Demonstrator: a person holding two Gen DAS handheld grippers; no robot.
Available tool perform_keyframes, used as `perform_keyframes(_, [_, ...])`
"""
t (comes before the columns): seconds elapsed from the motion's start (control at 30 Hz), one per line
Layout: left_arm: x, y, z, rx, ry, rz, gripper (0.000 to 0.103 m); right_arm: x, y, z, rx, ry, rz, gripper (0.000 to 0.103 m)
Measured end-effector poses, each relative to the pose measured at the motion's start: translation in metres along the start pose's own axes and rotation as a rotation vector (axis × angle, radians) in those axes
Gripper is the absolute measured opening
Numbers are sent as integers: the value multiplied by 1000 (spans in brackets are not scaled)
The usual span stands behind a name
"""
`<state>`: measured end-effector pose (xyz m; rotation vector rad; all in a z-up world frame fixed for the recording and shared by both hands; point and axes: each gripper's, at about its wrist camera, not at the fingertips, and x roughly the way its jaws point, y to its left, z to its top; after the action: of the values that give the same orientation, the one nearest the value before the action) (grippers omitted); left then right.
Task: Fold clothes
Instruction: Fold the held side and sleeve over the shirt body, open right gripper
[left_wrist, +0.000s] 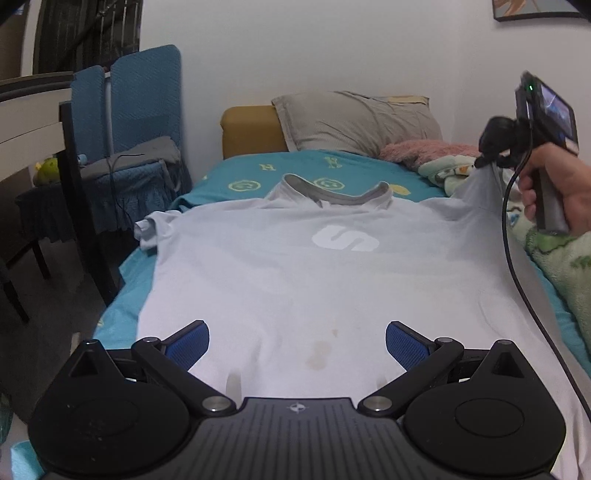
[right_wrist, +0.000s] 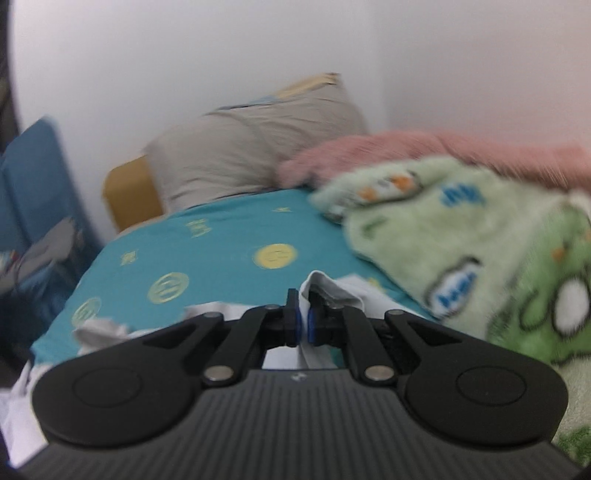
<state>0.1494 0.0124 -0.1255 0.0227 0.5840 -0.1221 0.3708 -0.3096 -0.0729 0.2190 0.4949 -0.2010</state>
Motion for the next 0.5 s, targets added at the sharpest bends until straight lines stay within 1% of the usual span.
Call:
perform_keyframes(0.07, [-3, 11, 3, -53, 2, -2, 103, -4, 36, 2, -80, 12, 18, 6])
perform_keyframes(0.17, [-8, 29, 6, -146, 3, -1, 103, -2, 90, -5, -183, 33, 46, 6])
perform_keyframes(0.27, [-7, 41, 8, -191, 11, 15, 103, 15, 141, -26, -276, 101, 77, 6])
perform_keyframes(0.33, [-4, 46, 8, -199, 24, 17, 103, 28, 172, -45, -353, 145, 70, 6])
perform_keyframes(0.4, [1, 48, 6, -207, 39, 18, 103, 43, 193, -62, -401, 180, 65, 7])
perform_keyframes(0.5, [7, 50, 4, -215, 55, 21, 103, 57, 206, -78, -413, 202, 94, 9])
